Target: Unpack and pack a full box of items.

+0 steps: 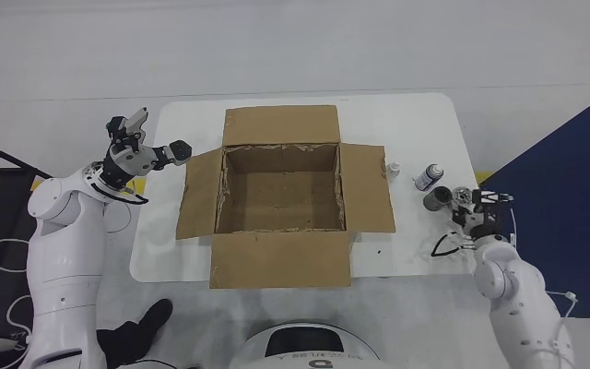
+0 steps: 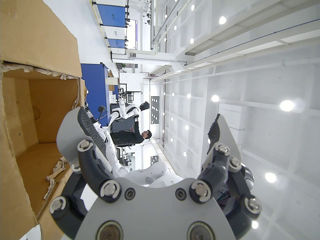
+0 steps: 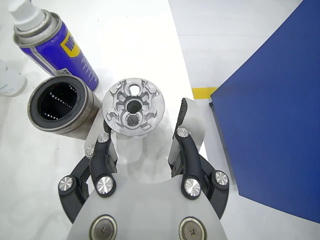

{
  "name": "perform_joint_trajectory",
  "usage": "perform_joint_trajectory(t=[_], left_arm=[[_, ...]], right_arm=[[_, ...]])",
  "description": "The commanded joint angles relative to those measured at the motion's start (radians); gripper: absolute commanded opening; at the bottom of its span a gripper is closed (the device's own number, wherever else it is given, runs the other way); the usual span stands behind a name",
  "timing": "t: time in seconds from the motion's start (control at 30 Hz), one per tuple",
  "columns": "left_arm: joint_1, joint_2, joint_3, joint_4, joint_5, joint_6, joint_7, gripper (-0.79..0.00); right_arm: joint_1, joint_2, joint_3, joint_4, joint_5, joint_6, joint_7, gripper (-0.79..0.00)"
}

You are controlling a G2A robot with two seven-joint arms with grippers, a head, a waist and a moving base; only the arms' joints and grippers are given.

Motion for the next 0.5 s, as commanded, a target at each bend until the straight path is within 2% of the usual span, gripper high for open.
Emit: perform_joint_trajectory(t=[0.0, 0.17, 0.23, 0.3, 0.37, 0.47], left_arm=[[0.0, 0.0, 0.0, 0.0, 0.0, 0.0, 0.0, 0.0], [0.0, 0.0, 0.0, 0.0, 0.0, 0.0, 0.0, 0.0], [0.0, 0.0, 0.0, 0.0, 0.0, 0.0, 0.0, 0.0], [0.0, 0.0, 0.0, 0.0, 0.0, 0.0, 0.0, 0.0], [0.0, 0.0, 0.0, 0.0, 0.0, 0.0, 0.0, 0.0], [0.0, 0.0, 0.0, 0.0, 0.0, 0.0, 0.0, 0.0]], right_arm=[[0.019, -0.001, -0.006, 0.008, -0.004, 0.002, 0.007, -0.249], [0.066, -0.004, -0.018, 0.04, -0.007, -0.011, 0.021, -0.252], [0.086, -0.004, -0.024, 0.059, -0.009, -0.019, 0.033, -0.283], [0.102, -0.005, -0.029, 0.075, -0.009, -0.031, 0.038, -0.366], [0.112, -0.006, -0.032, 0.085, -0.008, -0.044, 0.036, -0.416], [0.113, -0.006, -0.029, 0.087, -0.01, -0.054, 0.02, -0.603]])
